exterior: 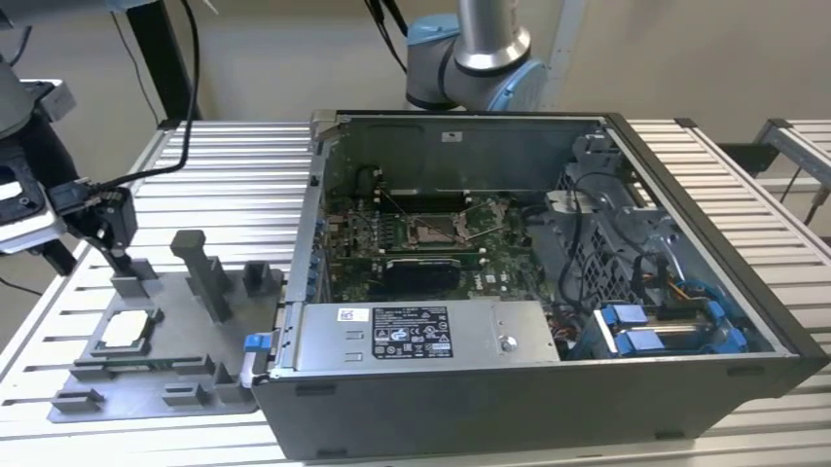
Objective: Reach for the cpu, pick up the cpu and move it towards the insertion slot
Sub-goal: 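Pick up the cpu and move it towards the insertion slot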
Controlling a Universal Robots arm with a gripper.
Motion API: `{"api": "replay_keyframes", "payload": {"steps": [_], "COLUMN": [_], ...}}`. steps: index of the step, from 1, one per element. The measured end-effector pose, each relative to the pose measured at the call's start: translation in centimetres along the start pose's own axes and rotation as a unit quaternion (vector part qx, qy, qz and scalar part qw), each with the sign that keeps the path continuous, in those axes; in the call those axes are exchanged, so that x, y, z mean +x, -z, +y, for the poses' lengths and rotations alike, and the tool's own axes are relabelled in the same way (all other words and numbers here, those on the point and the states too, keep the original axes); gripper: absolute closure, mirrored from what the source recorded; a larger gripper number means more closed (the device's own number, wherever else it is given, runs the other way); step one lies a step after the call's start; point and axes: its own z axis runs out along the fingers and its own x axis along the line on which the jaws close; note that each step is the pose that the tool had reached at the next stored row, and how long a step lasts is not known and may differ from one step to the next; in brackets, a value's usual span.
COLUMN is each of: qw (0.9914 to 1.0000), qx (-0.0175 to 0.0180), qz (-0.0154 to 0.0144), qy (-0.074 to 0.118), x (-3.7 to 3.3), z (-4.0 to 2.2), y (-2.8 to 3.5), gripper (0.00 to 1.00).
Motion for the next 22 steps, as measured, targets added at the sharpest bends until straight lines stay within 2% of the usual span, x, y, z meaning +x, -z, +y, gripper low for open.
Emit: {"api": "replay_keyframes", "payload": {"steps": [13,22], "qw": [1.0,1.0], "qx": [0.0,0.0], "qz": [-0.0004,-0.0004], "qy": [0.0,0.0], "x": [0.01,0.01], "z": [-0.07,-0.09], "y": [-1.44,-1.95], "gripper": [1.0,1.0]}}
